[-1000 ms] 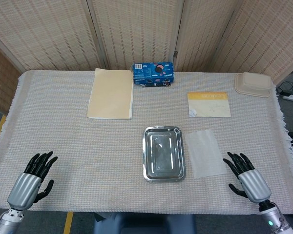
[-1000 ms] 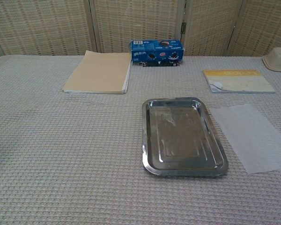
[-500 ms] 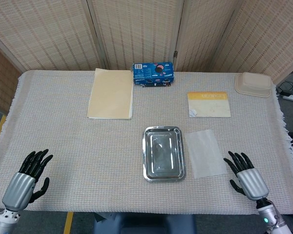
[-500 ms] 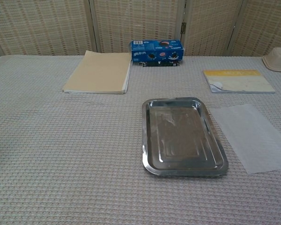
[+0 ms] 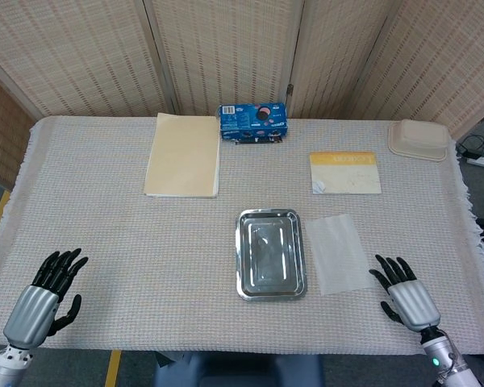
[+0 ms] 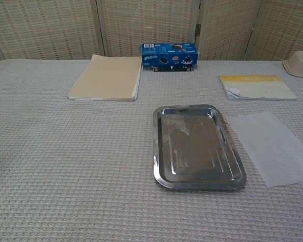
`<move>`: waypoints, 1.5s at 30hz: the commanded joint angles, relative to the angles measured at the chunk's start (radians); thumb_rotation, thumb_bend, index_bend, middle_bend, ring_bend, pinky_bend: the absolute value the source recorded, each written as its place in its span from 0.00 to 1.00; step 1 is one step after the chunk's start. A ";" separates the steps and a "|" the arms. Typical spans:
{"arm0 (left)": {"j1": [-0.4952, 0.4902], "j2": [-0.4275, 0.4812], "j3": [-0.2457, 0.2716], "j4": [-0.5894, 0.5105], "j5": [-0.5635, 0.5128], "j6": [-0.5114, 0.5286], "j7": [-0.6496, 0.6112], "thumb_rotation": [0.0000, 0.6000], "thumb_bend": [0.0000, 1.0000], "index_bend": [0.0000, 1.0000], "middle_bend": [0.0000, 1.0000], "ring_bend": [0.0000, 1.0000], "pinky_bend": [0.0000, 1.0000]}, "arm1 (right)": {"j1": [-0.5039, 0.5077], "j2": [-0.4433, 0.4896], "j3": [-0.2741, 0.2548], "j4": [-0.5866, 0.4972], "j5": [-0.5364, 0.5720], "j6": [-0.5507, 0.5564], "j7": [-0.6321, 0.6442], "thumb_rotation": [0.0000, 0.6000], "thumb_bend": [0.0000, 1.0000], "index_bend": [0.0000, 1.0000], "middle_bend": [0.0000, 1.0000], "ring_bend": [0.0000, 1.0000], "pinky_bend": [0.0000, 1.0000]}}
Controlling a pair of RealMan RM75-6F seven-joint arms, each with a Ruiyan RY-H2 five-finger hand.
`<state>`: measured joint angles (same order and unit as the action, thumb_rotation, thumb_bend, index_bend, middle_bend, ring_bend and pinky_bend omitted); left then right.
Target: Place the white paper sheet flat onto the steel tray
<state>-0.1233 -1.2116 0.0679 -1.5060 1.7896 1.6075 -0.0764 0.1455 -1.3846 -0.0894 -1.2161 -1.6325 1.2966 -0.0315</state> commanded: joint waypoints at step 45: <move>0.013 0.038 -0.004 -0.054 -0.016 0.004 0.003 1.00 0.65 0.00 0.00 0.00 0.00 | 0.090 -0.202 0.060 0.174 0.075 -0.099 -0.061 1.00 0.43 0.47 0.03 0.00 0.00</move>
<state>-0.1100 -1.1737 0.0642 -1.5601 1.7735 1.6106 -0.0726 0.2349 -1.5859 -0.0304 -1.0425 -1.5584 1.1981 -0.0924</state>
